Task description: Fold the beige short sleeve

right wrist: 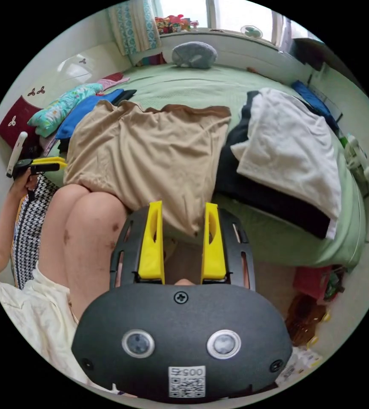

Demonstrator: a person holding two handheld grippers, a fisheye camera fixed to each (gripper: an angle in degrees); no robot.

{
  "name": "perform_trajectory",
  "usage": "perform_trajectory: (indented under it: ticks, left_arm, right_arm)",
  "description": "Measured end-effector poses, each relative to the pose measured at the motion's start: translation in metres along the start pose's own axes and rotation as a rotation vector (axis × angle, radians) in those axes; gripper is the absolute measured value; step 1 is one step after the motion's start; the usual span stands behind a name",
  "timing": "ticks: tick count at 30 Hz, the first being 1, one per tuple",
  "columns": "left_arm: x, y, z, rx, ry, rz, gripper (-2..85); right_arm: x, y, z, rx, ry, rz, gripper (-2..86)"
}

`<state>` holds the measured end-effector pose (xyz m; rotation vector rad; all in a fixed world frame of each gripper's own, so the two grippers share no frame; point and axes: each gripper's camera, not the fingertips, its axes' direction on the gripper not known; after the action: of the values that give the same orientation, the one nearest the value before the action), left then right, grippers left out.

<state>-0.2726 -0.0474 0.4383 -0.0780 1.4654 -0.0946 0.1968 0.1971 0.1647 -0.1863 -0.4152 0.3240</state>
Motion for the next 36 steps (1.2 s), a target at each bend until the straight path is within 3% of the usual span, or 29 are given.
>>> perform_trajectory:
  ticks: [10,14,20,26,31,36]
  left_arm:
    - [-0.003,0.046,0.052,0.007,0.219,-0.133,12.1]
    - [0.015,0.051,0.070,-0.040,0.270,-0.113,8.2]
    - [0.045,0.071,0.041,0.024,0.194,-0.017,6.8]
    - [0.054,0.093,0.053,0.009,0.203,-0.109,6.4]
    - [0.084,0.112,0.064,0.036,0.108,-0.173,5.4]
    - [0.190,0.104,0.057,0.100,0.078,0.026,8.6]
  right_arm:
    - [0.042,0.045,0.005,0.037,-0.145,0.162,10.2]
    - [0.052,0.050,0.003,0.015,-0.123,0.192,2.5]
    - [0.053,0.066,-0.036,0.059,-0.074,0.116,-1.2]
    - [0.064,0.090,-0.018,-0.018,-0.091,0.130,-1.0]
    - [0.075,0.109,-0.015,-0.036,-0.097,0.181,2.9]
    - [0.100,0.140,-0.042,-0.002,-0.029,0.217,4.7]
